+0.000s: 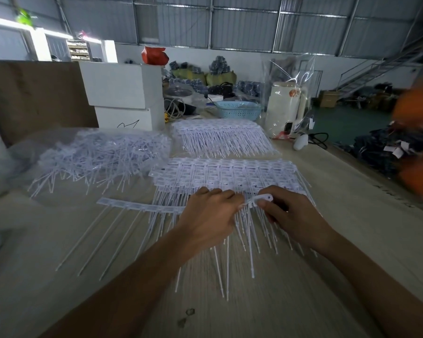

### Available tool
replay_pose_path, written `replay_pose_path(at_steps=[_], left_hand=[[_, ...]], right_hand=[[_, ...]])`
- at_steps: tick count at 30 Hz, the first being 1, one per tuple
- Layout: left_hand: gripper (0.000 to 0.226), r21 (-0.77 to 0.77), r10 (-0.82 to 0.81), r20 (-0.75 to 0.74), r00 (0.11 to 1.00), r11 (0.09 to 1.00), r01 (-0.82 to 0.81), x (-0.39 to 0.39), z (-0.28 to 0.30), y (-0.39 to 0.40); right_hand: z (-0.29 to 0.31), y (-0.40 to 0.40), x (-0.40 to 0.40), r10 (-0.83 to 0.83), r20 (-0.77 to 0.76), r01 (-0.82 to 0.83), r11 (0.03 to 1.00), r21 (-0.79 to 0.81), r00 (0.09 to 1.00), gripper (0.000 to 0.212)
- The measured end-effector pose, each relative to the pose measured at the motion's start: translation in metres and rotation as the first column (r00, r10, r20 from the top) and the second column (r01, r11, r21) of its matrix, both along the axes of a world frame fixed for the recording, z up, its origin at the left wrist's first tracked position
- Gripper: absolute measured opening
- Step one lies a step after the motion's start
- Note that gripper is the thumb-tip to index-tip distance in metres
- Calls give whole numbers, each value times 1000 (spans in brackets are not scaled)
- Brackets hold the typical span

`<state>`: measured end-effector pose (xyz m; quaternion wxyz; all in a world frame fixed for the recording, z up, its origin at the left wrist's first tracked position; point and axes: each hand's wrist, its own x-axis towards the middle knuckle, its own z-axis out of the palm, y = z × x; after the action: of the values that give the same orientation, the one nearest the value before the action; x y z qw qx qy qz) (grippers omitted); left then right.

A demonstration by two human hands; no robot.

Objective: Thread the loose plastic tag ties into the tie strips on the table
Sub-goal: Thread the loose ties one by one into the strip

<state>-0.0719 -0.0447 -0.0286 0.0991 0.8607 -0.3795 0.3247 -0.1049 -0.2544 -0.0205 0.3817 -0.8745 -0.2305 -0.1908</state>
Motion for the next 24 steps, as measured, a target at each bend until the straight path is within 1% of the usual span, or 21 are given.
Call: replay_pose_path(at_steps=[5,7,9,11,14,17,19,22,24], left_hand=[[11,8,-13,-60,998,1000,13,2,-2,1],[18,16,-12,-108,994,1000,14,2,-2,1],[18,-13,-32,-155,987,999,30,3,-3,1],[17,-66,-53,-189,981,997,41,5,-4,2],[16,-111,-76,-177,981,992,56,6,-5,3],[16,-120,-81,-175,981,991,60,3,-4,2],[17,-126,-89,-205,975,990,64,1,-3,1],[18,-129,-101,-260,960,989,69,1,-2,1],[22,-117,-112,-257,960,990,84,0,-3,1]], right_hand=[[-3,-2,2,-11,43,13,999,-42,999,15],[-4,-2,3,-15,90,22,996,-82,996,18],[-5,-3,3,-18,128,32,993,-109,992,22],[-6,-3,5,-31,132,44,994,-99,991,22],[-7,-4,5,-51,120,62,994,-89,991,22],[-6,-6,6,-92,97,96,994,-46,991,14],[-6,-8,8,-120,104,125,992,-35,987,19],[-9,-5,7,-116,132,128,988,-84,984,18],[-10,-7,9,-179,217,214,966,-148,960,17]])
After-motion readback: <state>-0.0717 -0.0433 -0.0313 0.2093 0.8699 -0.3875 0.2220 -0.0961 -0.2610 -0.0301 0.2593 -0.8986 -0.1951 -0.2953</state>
